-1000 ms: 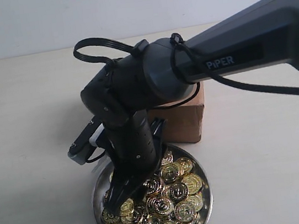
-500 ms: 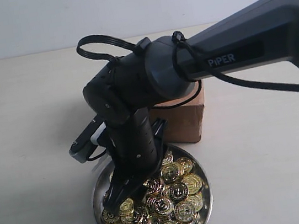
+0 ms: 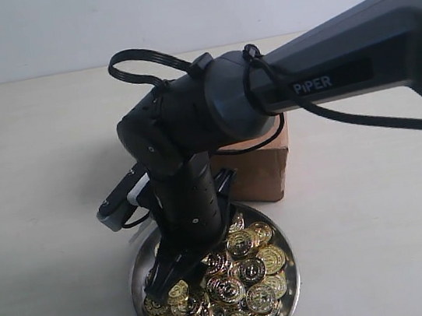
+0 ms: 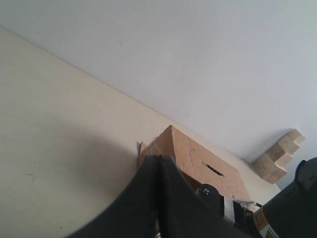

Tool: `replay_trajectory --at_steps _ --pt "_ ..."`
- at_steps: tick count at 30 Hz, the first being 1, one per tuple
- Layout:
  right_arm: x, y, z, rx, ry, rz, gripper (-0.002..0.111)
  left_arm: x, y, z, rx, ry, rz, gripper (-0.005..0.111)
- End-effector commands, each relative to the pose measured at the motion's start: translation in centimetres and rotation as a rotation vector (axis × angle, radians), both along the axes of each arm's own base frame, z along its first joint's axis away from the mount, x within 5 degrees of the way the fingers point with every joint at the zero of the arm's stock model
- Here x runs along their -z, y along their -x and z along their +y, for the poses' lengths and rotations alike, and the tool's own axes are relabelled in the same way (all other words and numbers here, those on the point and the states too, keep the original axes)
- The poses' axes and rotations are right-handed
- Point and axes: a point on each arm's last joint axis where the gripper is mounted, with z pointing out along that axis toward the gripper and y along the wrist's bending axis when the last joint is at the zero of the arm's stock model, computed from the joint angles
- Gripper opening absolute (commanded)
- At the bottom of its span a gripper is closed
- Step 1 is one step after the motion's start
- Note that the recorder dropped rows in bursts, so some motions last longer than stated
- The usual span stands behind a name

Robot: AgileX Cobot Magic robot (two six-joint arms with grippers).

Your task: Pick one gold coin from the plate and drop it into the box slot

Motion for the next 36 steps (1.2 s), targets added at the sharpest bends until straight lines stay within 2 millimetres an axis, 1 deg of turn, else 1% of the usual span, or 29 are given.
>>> replay_trajectory --at_steps 1,6,12,25,32,36 --pt "-0.19 0.01 -0.24 -0.001 0.002 0.002 0.057 -0.16 0.07 -0.01 0.006 -0.003 -0.012 0.000" --pt "0.42 0.03 -0.26 -0.001 0.015 0.015 0.057 -0.16 0.07 -0.01 0.006 -0.003 -0.012 0.000" --pt "0.45 0.06 -0.29 -0.001 0.016 0.016 0.056 -0.16 0.07 -0.01 0.006 -0.003 -0.012 0.000" --pt "0.45 0.06 -0.29 -0.001 0.016 0.016 0.046 -0.16 0.07 -0.01 0.006 -0.003 -0.012 0.000" --pt "0.45 0.06 -0.29 -0.001 0.016 0.016 0.038 -0.16 0.07 -0.01 0.006 -0.003 -0.012 0.000" --pt "0.45 0.06 -0.29 -0.001 0.016 0.016 0.036 -0.16 0.07 -0.01 0.006 -0.003 -0.012 0.000"
